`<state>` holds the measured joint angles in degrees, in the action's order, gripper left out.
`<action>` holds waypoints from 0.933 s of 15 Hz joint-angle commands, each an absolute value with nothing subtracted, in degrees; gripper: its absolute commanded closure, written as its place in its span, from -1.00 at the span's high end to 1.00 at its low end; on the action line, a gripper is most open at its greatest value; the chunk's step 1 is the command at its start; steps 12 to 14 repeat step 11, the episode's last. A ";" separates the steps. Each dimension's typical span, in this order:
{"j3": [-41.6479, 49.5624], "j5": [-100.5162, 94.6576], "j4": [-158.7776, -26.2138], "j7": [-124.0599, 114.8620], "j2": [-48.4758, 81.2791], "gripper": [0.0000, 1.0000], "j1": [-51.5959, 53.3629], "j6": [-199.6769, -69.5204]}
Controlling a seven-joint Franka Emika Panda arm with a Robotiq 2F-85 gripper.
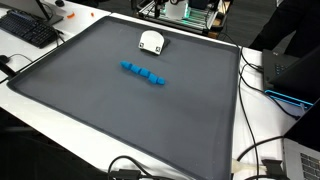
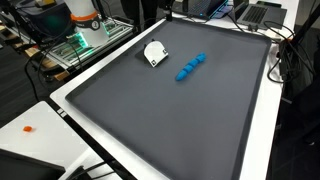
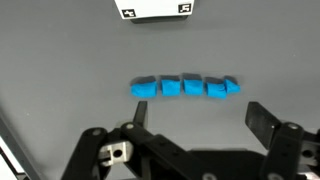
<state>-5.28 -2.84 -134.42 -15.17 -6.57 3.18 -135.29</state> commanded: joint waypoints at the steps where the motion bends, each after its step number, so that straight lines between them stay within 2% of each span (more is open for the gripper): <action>1: -5.62 -1.82 -133.12 -11.06 -4.14 1.00 4.23 -136.41; 14: -5.49 -2.72 -133.35 -13.19 -5.22 1.00 3.83 -135.47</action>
